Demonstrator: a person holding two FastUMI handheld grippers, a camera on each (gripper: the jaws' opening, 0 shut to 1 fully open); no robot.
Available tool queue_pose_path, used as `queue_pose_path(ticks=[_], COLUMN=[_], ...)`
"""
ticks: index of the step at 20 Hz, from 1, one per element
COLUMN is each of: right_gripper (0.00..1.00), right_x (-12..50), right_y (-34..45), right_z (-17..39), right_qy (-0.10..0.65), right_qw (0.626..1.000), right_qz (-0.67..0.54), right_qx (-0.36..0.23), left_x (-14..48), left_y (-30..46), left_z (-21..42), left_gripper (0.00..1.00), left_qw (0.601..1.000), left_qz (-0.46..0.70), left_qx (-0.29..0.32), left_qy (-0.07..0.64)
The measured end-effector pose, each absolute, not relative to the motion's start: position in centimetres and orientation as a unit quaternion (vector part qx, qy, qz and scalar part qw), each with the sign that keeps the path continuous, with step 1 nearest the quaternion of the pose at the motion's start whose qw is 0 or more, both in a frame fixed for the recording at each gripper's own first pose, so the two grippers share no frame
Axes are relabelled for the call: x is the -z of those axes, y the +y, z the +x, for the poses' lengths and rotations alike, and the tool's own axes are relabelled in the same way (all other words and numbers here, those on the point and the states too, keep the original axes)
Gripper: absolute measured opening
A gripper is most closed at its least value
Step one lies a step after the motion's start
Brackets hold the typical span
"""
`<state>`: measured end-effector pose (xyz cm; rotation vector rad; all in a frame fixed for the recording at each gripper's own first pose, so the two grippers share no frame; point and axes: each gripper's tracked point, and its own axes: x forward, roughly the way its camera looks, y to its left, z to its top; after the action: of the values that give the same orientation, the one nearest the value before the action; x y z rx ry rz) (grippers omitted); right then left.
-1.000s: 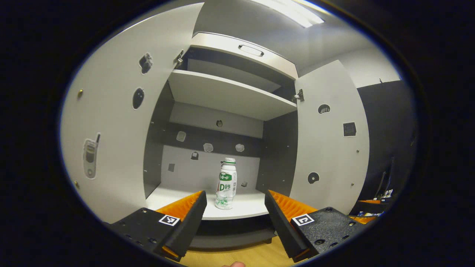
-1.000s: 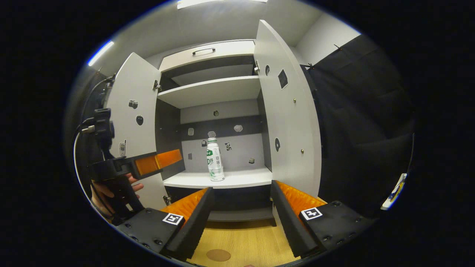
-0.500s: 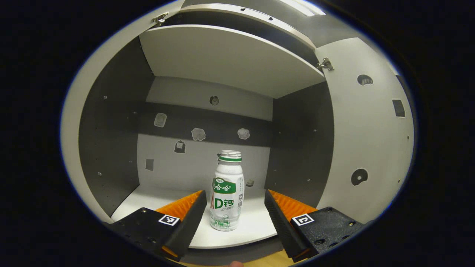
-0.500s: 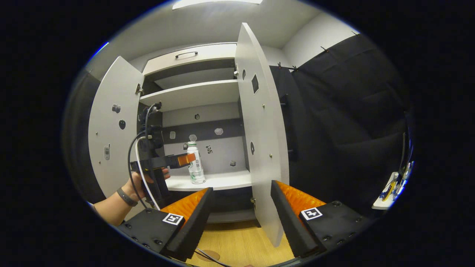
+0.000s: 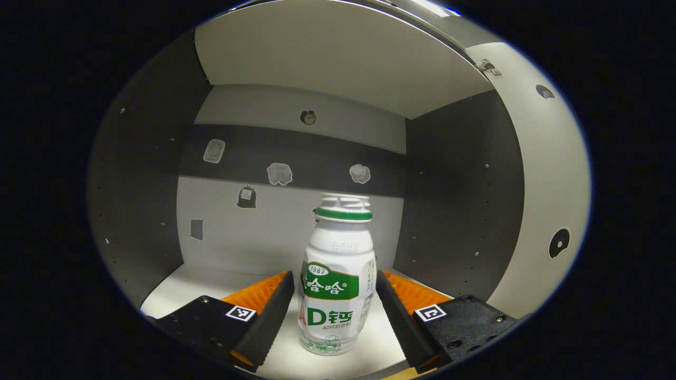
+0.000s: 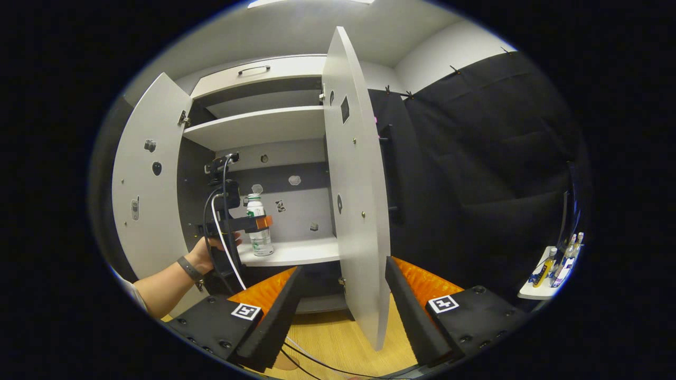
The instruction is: Grasp the bottle in the cabinet with the left hand and place it on the coaster, then close the right door with the right hand and the left door with the left hand.
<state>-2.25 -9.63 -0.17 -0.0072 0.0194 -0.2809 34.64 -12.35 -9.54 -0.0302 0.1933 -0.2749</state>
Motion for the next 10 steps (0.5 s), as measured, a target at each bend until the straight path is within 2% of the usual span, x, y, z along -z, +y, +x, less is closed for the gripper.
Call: queue_pose_path(ticks=[2,3,10], right_gripper=[1.00,1.00,0.99], right_x=[0.3,0.3,0.3], right_y=[-10.1,-10.0,-9.2], right_z=[-2.2,-2.2,-2.2], right_qy=[0.012,0.012,0.015], right_qw=[0.989,0.989,0.991], right_qz=[-0.004,-0.004,-0.005], right_qx=[0.144,0.146,0.135], left_x=[9.3,9.2,5.9], left_y=[-12.2,-12.4,-11.2], left_z=[34.6,34.4,31.9], left_gripper=[0.78,0.75,0.73], left_qw=[0.987,0.986,0.988], left_qz=[-0.020,-0.024,-0.026], left_qx=[0.132,0.137,0.143], left_qy=[0.092,0.093,0.060])
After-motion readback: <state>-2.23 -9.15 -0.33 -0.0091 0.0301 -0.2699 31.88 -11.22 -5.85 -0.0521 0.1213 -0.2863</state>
